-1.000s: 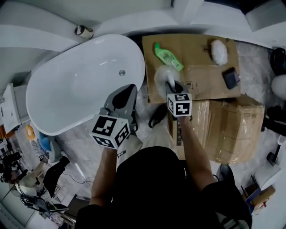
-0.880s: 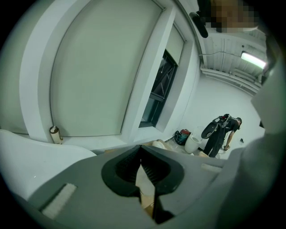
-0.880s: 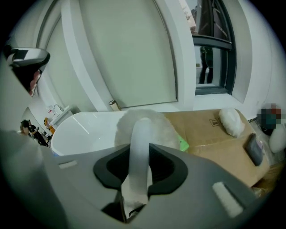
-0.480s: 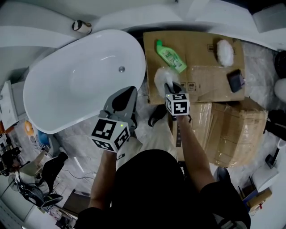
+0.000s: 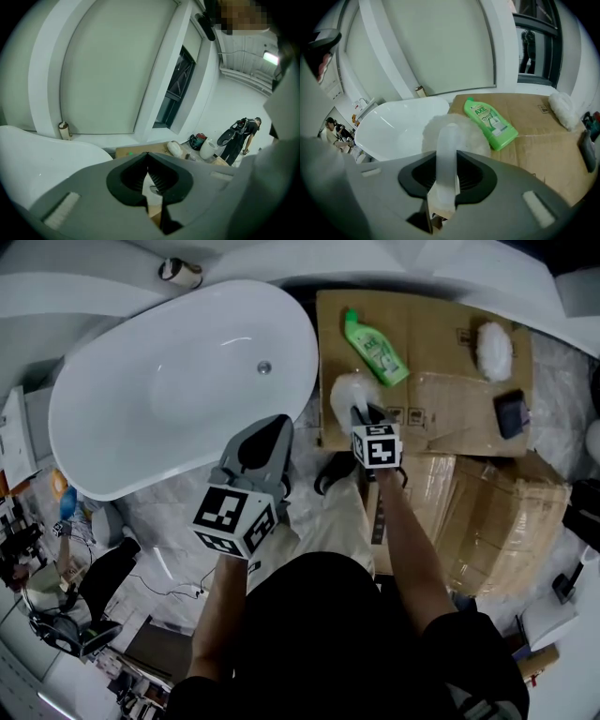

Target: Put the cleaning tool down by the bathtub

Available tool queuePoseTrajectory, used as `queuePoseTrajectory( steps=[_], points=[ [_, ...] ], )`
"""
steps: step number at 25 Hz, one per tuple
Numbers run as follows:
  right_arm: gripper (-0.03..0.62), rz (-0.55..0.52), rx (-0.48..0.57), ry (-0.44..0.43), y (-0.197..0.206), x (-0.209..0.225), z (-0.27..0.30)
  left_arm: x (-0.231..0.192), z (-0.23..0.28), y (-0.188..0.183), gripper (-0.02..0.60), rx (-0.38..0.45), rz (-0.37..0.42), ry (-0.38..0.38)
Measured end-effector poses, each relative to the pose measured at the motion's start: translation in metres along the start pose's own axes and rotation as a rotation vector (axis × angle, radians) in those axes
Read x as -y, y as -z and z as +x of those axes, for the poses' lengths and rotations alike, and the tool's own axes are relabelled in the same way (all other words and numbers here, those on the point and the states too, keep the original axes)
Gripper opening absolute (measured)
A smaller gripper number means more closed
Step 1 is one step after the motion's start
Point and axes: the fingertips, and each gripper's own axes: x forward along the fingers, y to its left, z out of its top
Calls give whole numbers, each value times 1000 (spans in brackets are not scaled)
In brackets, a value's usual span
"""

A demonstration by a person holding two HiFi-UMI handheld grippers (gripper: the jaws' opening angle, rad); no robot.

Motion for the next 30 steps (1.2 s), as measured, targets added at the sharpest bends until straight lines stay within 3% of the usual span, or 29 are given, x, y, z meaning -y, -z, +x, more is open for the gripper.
queuePoseTrajectory(
  steps=[30],
  points=[
    [97,-94,-62,16,2,4,38,-11,10,30,-2,-45,-50,-12]
  ],
)
